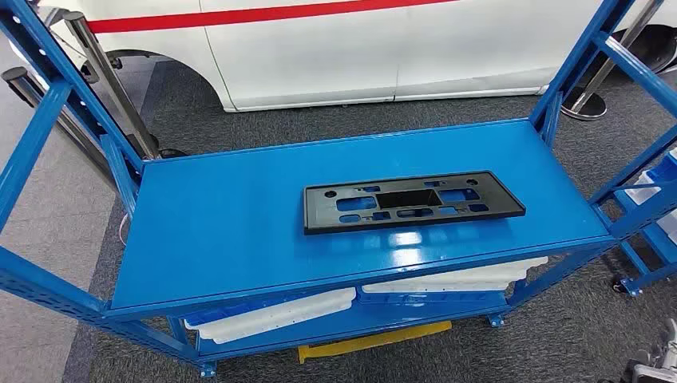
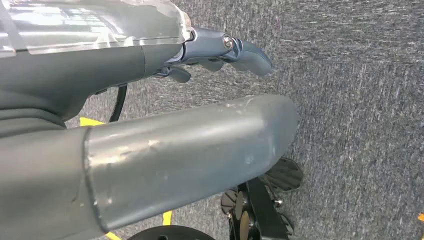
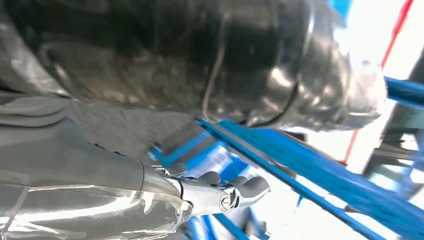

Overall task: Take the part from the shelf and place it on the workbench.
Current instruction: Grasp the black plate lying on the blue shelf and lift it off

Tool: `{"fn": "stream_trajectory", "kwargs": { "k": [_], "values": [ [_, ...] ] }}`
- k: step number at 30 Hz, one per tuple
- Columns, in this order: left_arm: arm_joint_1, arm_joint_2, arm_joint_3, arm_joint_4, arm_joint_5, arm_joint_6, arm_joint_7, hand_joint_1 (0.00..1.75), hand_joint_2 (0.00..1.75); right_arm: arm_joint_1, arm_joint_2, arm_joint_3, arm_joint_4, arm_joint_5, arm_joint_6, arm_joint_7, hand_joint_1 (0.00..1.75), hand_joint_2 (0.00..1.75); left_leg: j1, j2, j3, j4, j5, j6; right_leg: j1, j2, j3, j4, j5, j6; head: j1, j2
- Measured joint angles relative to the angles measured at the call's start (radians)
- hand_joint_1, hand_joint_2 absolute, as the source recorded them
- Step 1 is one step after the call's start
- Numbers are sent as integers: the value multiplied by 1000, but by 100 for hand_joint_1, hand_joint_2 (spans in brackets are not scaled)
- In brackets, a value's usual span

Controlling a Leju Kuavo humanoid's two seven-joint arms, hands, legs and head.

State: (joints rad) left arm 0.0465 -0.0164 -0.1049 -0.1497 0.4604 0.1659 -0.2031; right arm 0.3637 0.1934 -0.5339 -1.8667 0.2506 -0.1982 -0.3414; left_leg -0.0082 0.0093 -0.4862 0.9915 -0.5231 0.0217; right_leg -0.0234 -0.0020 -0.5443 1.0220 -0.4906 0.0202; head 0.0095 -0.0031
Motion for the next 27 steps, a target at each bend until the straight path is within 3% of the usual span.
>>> {"fn": "stream_trajectory", "kwargs": {
  "k": [7,15,20,23,27],
  "values": [
    [-1,-5,0,0,-1,2,-5,0,0,32,-48,44,-65,110,-13,-71,0,0,0,0,0,0,0,0,0,0,0,0,0,0,0,0],
    [-22,-104,0,0,10,94,-17,0,0,93,-116,194,-146,231,-93,-52,0,0,0,0,0,0,-1,1,-1,0,1,0,0,0,0,0],
    [-24,-105,9,0,37,32,-28,0,0,92,-259,348,-154,221,-237,3,0,0,0,2,0,1,-1,2,-1,2,0,0,1,1,0,0],
    [-24,-85,16,0,41,3,-27,0,0,76,-338,428,-149,217,-266,22,0,0,0,1,0,1,-1,2,0,1,0,-1,1,1,0,0],
    [-23,-73,18,0,41,-5,-23,0,0,67,-399,482,-141,206,-276,27,0,0,0,1,0,1,-1,2,0,1,0,0,1,1,0,0]
  ]
}}
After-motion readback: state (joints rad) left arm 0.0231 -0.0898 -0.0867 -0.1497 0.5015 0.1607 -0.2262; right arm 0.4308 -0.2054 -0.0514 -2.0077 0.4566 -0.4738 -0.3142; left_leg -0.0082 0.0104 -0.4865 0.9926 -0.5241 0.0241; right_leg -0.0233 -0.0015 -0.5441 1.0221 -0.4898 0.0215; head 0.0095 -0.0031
